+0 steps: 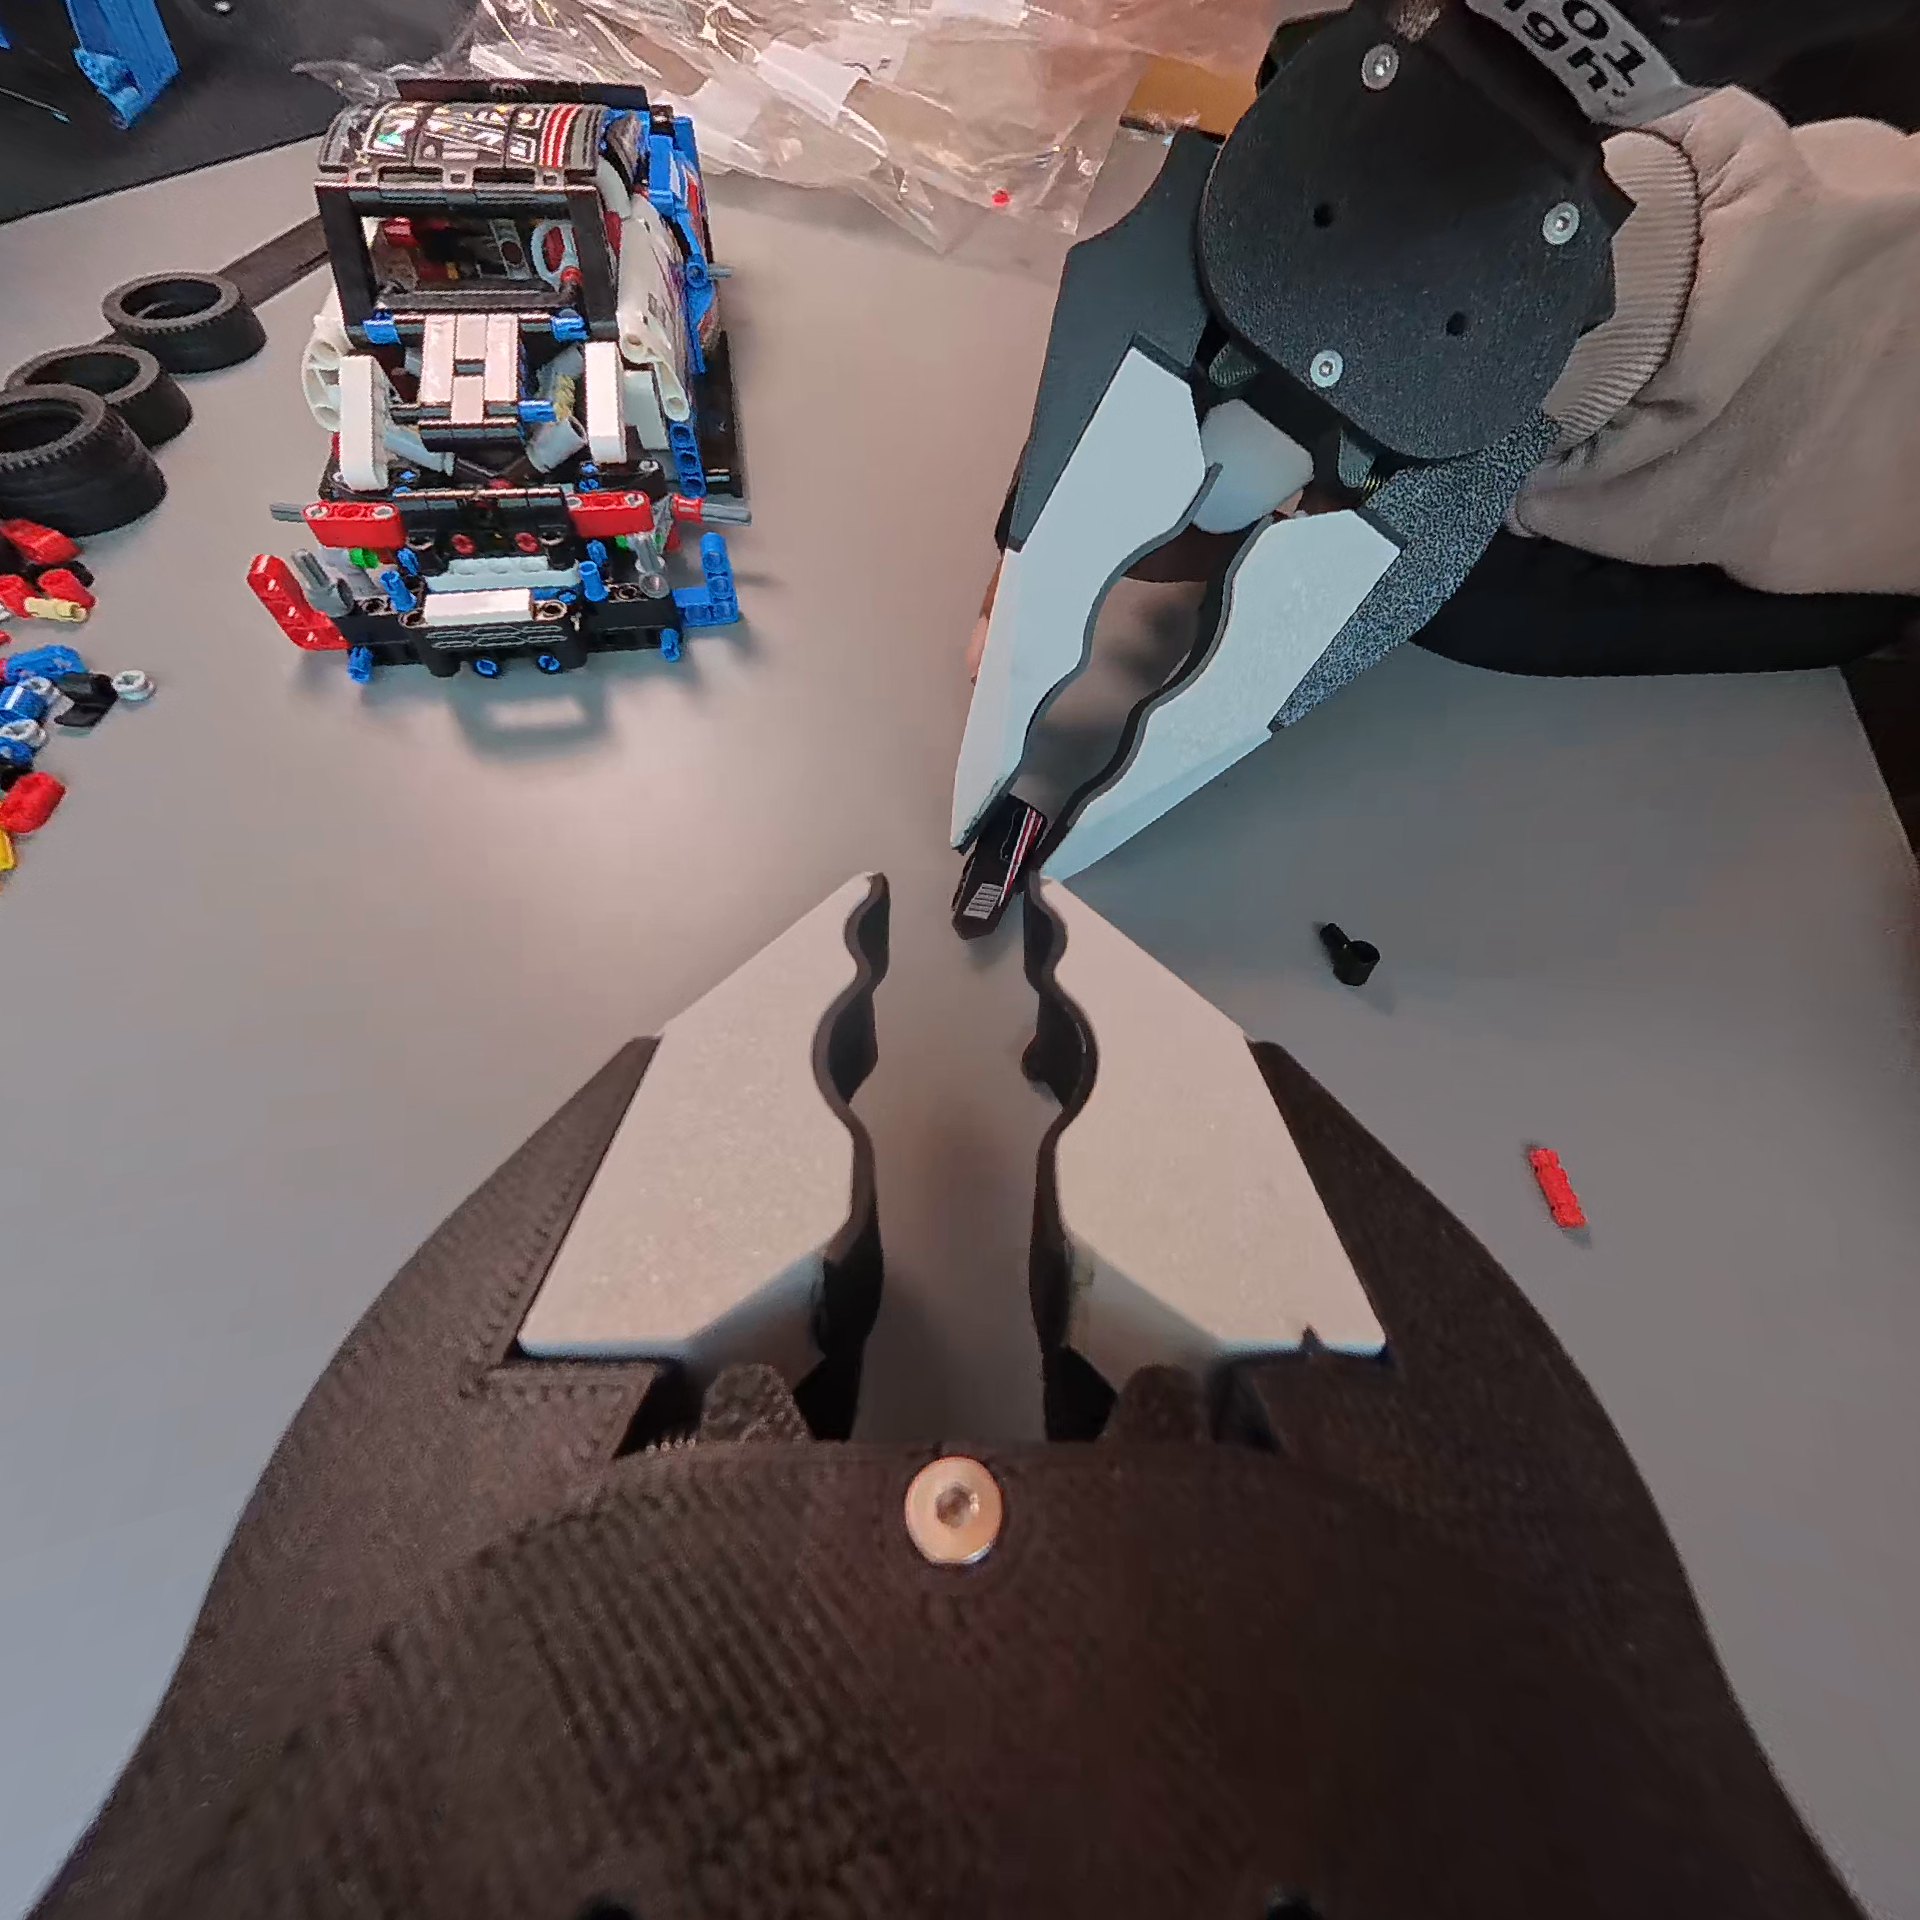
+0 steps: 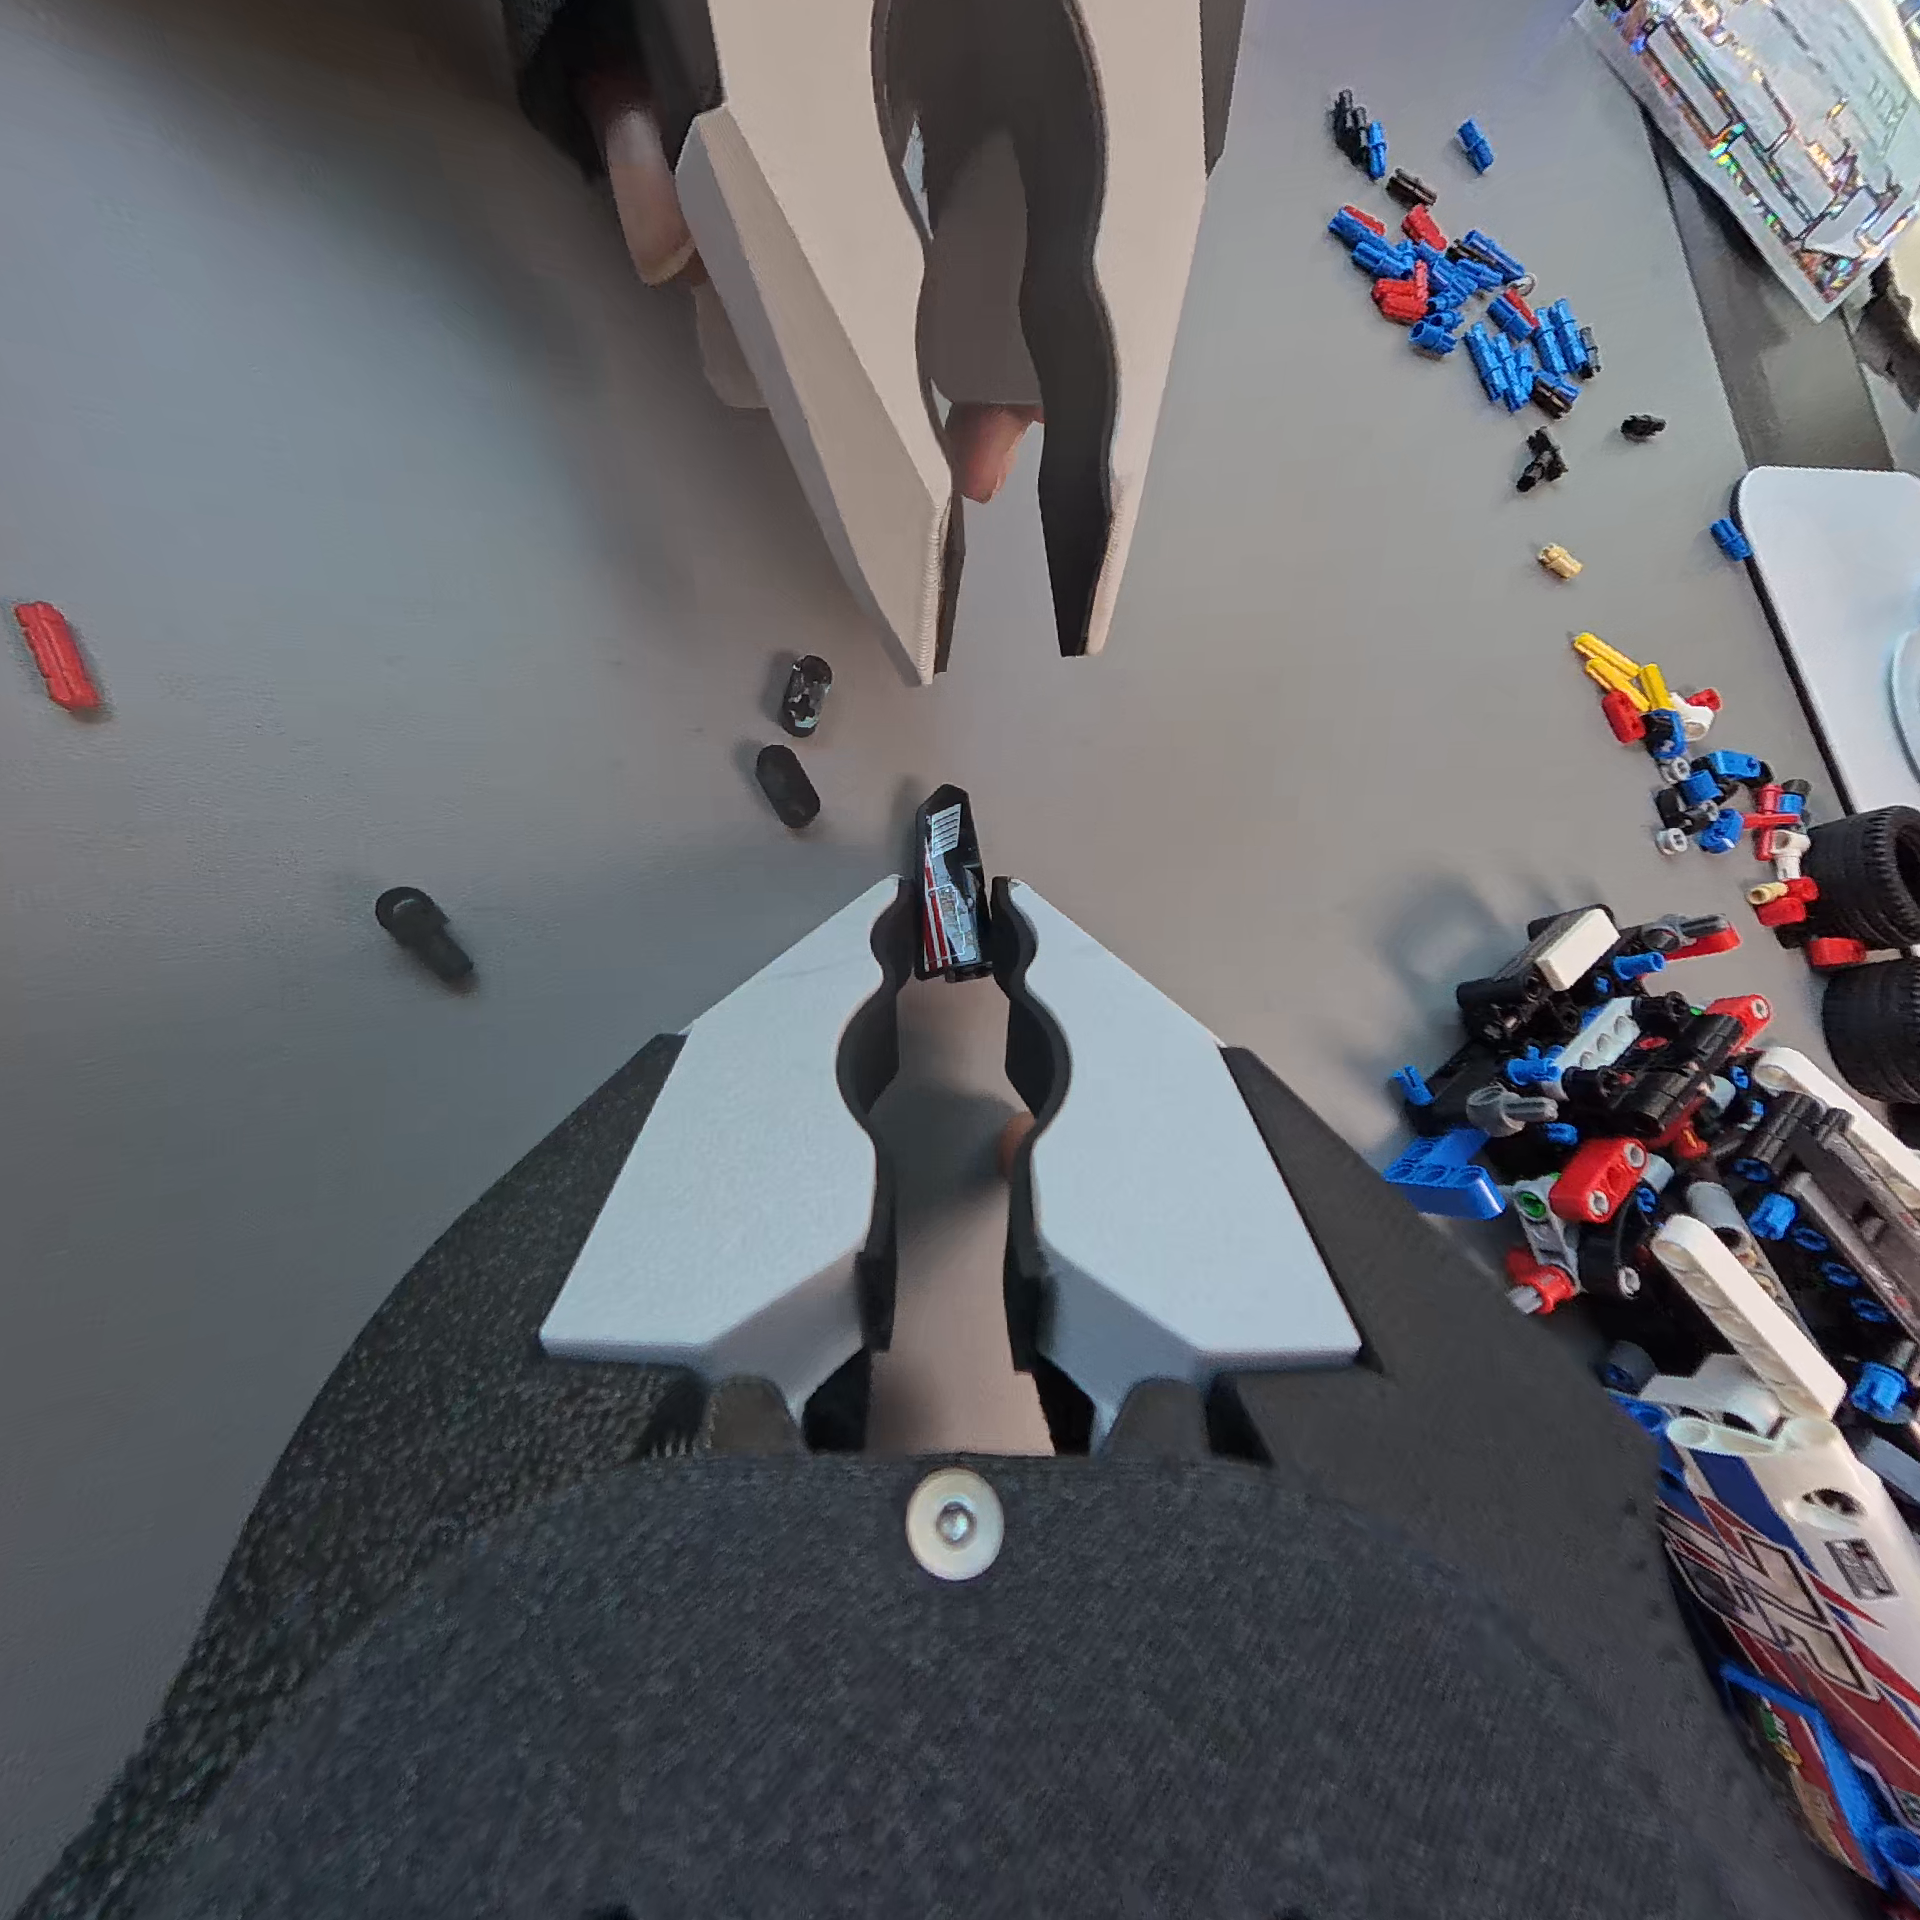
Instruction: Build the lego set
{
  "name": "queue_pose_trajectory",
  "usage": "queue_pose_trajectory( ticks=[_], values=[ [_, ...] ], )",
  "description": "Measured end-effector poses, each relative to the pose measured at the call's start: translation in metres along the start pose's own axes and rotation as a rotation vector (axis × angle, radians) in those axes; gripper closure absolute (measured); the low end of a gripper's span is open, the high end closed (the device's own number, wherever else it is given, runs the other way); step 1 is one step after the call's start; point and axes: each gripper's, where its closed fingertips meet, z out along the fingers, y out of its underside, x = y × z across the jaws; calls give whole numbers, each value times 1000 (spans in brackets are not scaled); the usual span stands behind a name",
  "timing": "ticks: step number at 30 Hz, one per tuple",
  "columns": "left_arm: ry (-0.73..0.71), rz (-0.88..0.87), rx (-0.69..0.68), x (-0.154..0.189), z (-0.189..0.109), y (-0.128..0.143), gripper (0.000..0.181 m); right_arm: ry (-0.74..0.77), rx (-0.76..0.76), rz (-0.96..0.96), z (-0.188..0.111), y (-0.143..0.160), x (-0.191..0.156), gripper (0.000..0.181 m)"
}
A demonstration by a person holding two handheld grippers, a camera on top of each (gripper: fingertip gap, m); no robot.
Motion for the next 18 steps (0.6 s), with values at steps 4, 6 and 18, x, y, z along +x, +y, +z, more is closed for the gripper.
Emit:
queue_pose_trajectory(
  ticks=[4,6,18],
  values=[
    [0,11,9,1,-1,-1,158,-3,2,2,0,0,-1,168],
    [5,6,16,1,-2,-2,158,-10,6,6,-1,0,-1,168],
    [19,-8,21,1,-2,-3,158,-27,10,42,-8,5,2,165]
  ],
)
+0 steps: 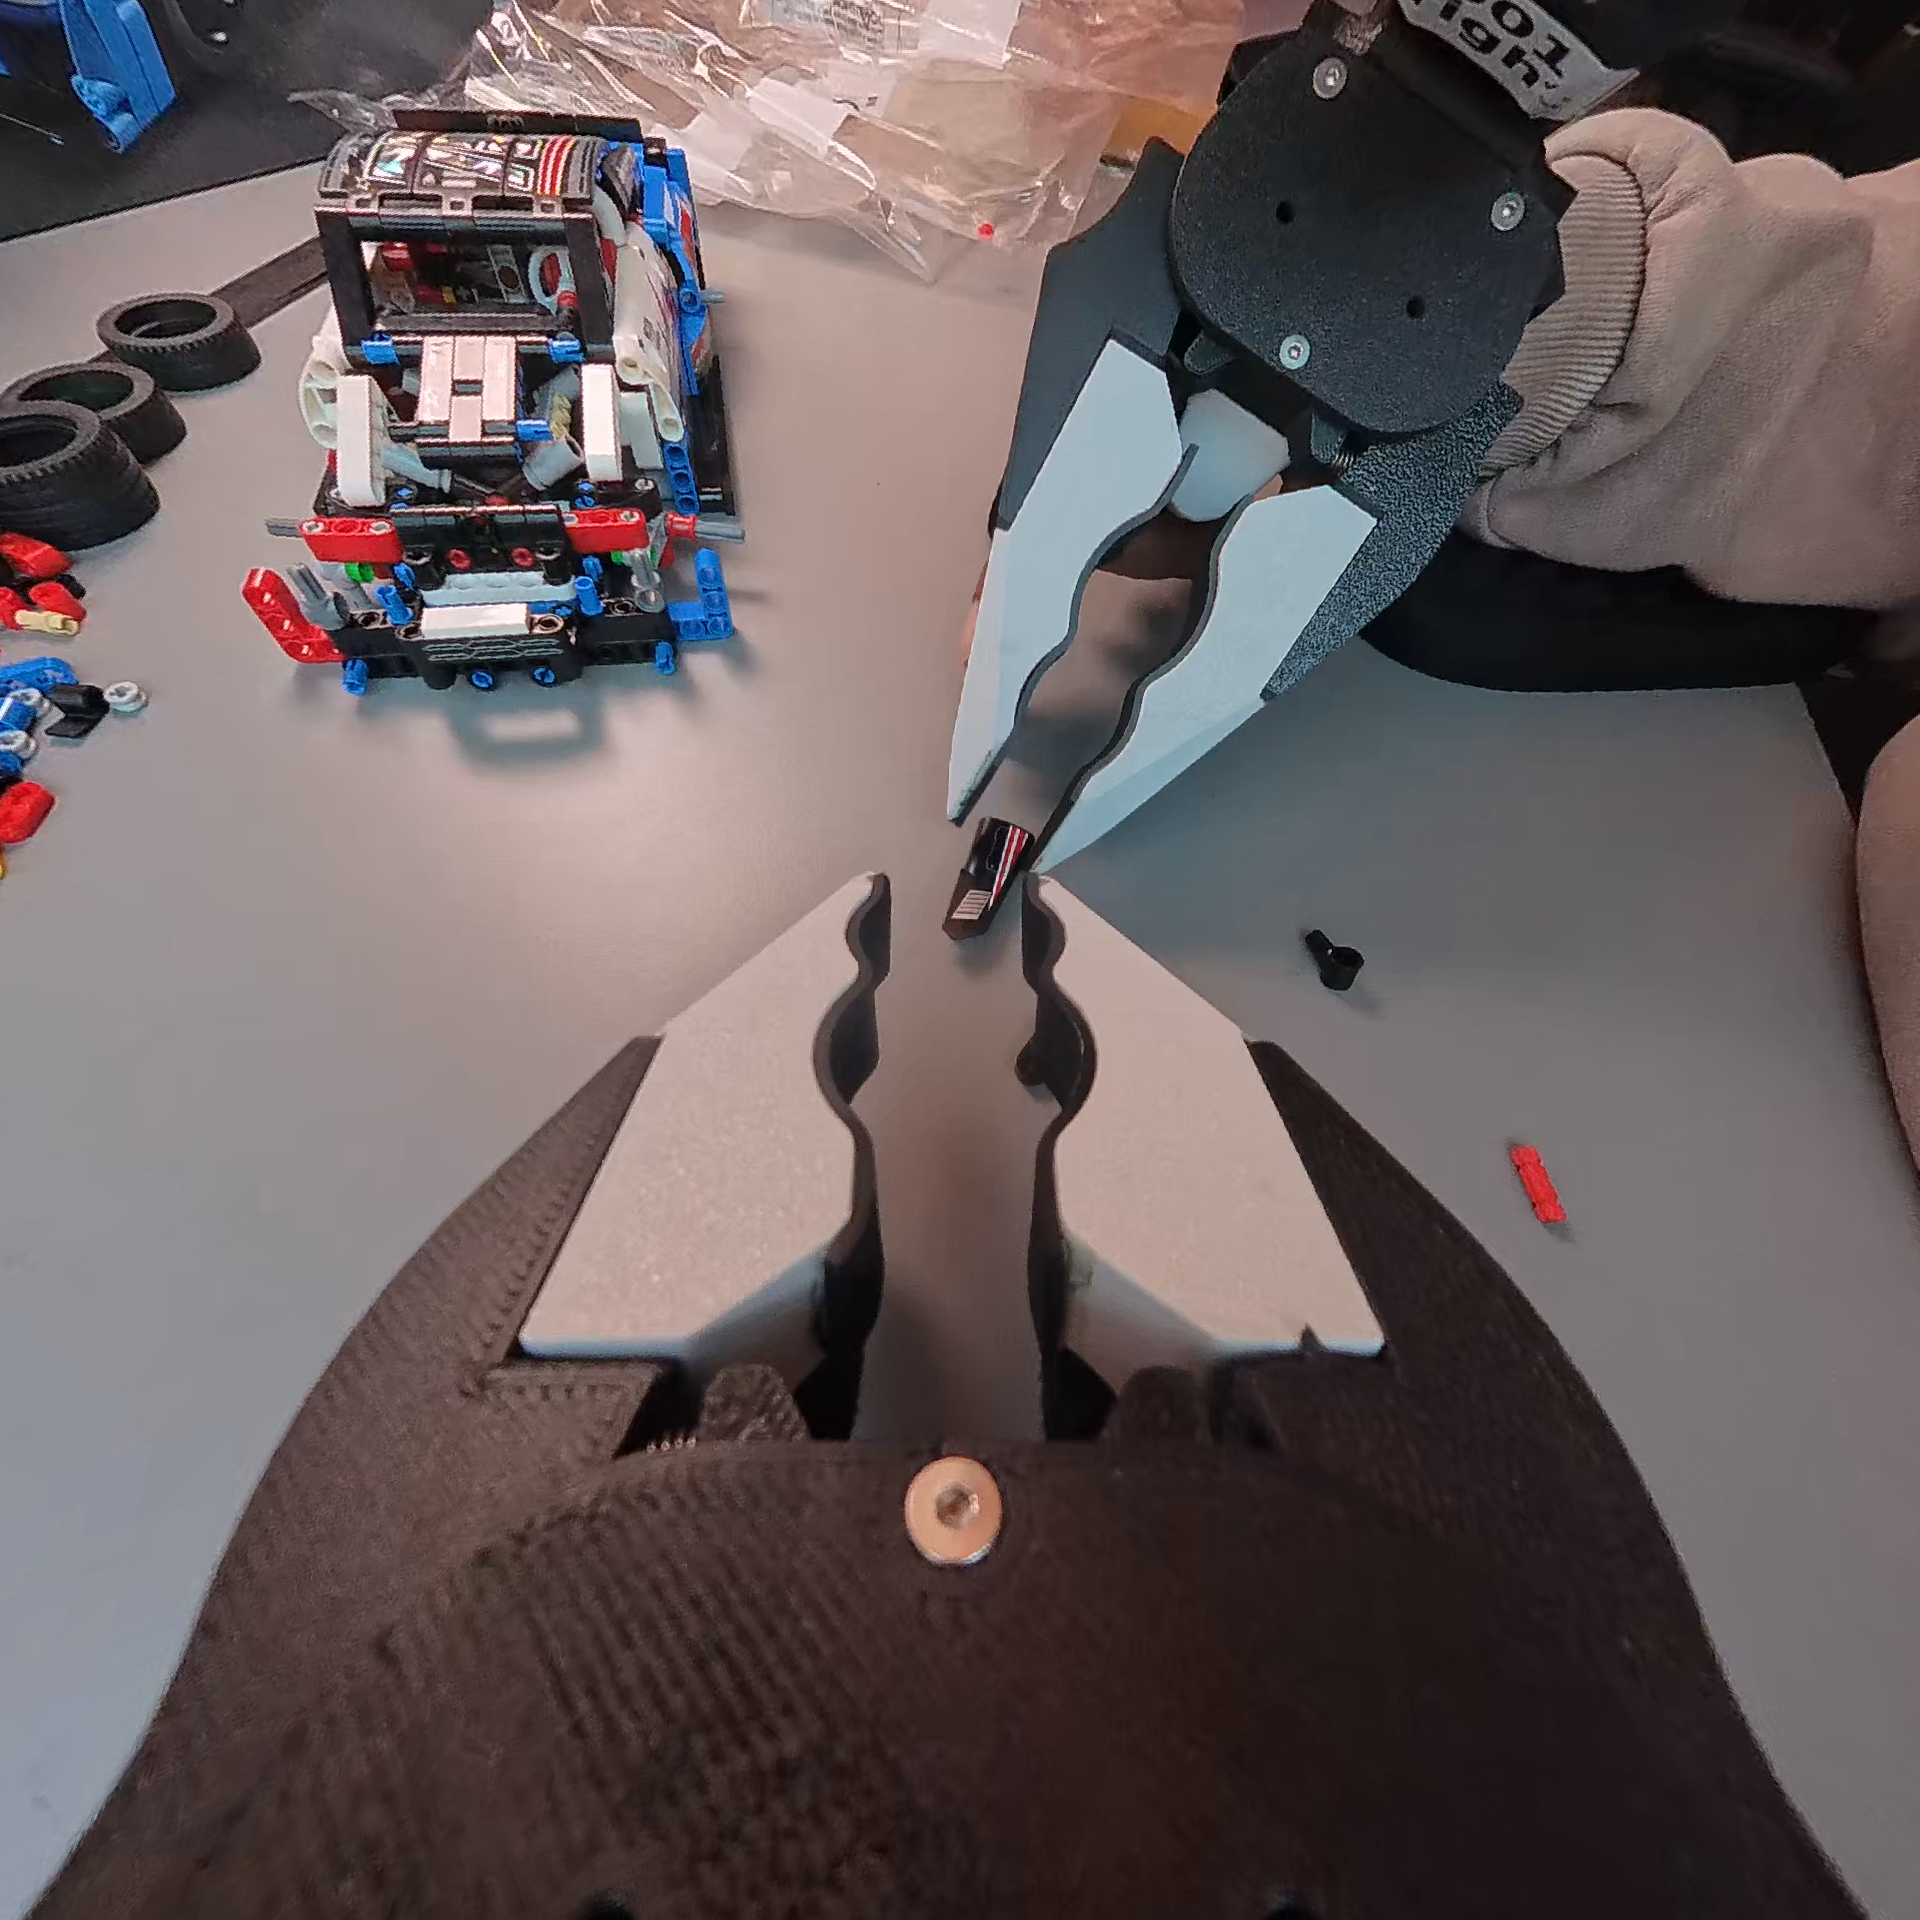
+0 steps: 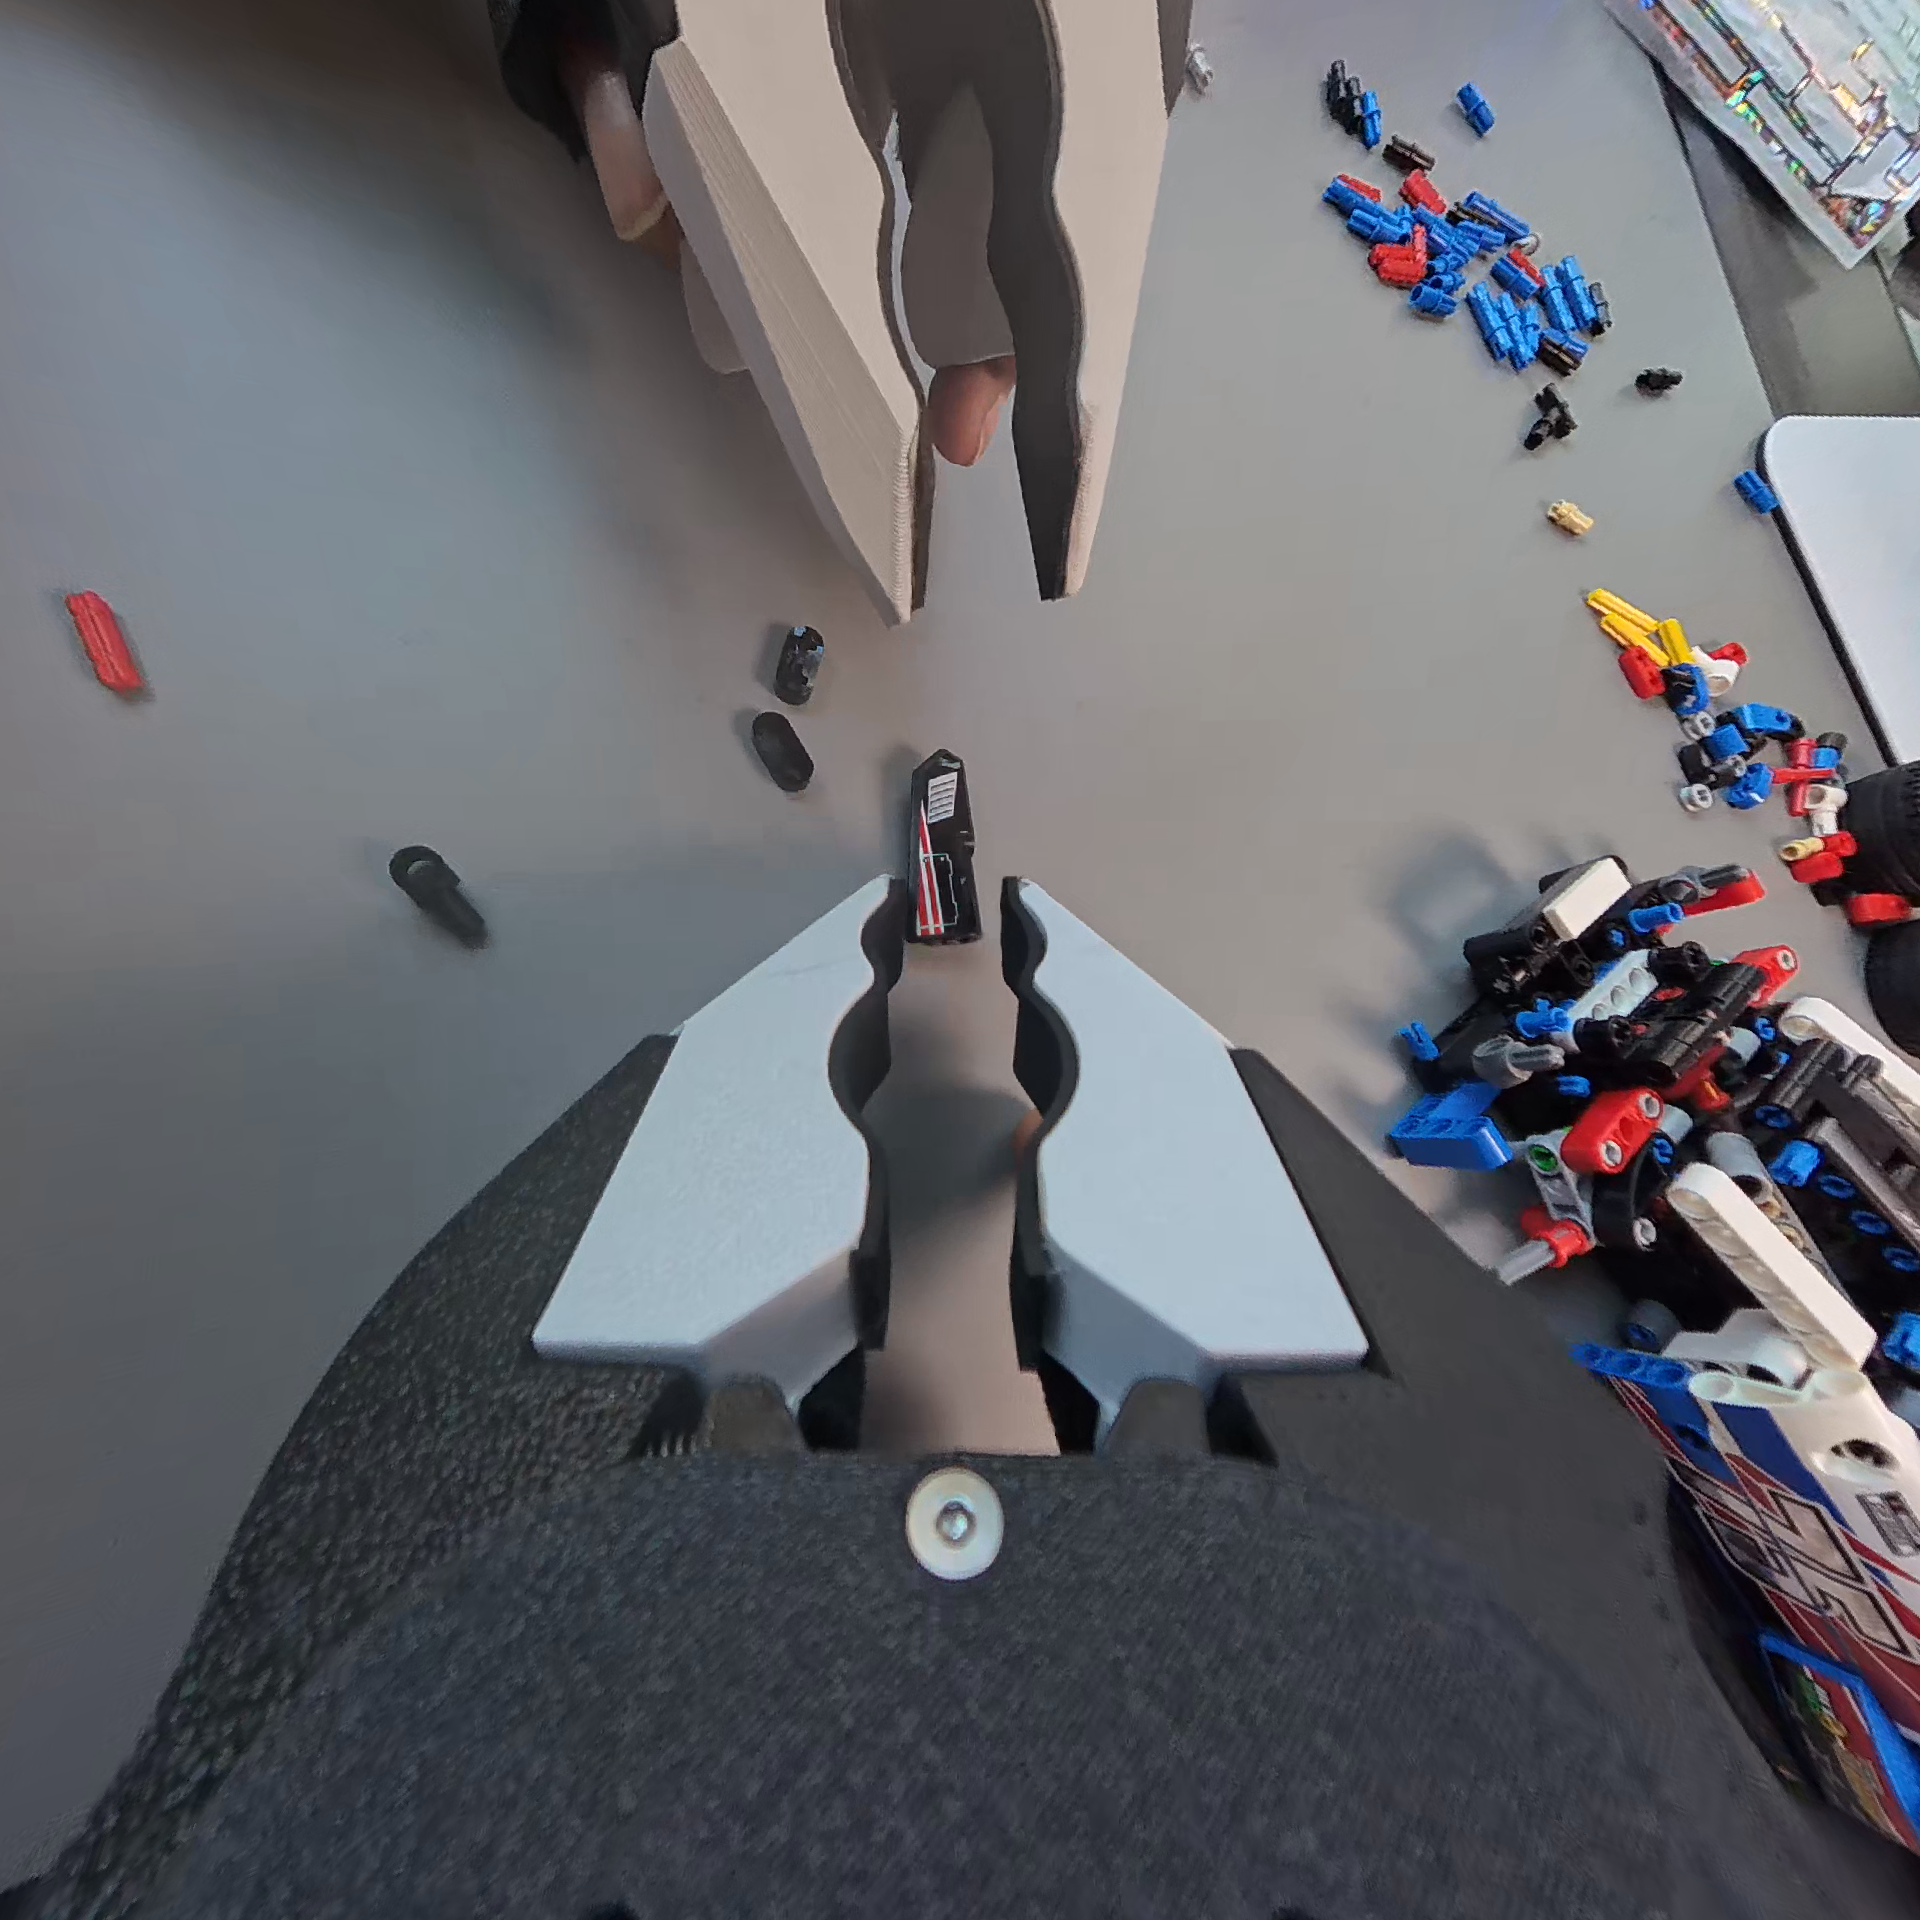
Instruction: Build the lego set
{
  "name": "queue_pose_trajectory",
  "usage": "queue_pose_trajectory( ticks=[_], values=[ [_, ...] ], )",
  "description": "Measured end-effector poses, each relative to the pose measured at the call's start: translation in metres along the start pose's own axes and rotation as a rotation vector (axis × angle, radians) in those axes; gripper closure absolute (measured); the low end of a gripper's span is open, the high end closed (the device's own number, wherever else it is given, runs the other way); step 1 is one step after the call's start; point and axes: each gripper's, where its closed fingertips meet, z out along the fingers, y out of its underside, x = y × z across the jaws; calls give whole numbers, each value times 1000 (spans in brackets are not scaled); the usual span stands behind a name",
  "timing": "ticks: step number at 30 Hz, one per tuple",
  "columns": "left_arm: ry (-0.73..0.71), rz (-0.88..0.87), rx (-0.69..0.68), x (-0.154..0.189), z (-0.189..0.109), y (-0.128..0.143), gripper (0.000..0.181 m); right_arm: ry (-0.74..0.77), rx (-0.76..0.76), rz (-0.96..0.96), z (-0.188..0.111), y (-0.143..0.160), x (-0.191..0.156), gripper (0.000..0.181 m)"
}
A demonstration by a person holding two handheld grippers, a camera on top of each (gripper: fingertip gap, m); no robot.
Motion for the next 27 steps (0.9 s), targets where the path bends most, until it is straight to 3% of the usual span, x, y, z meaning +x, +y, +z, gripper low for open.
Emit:
queue_pose_trajectory(
  ticks=[10,20,23,27],
  values=[
    [10,-22,-6,-1,1,1,157,-34,10,36,-6,3,0,164],
    [9,-11,-86,0,5,12,148,-3,134,132,-26,-10,18,173],
    [3,6,-96,0,6,13,148,-23,179,157,-32,-16,17,181],
    [-13,43,-100,0,5,14,147,-70,218,178,-40,-19,11,179]
  ],
)
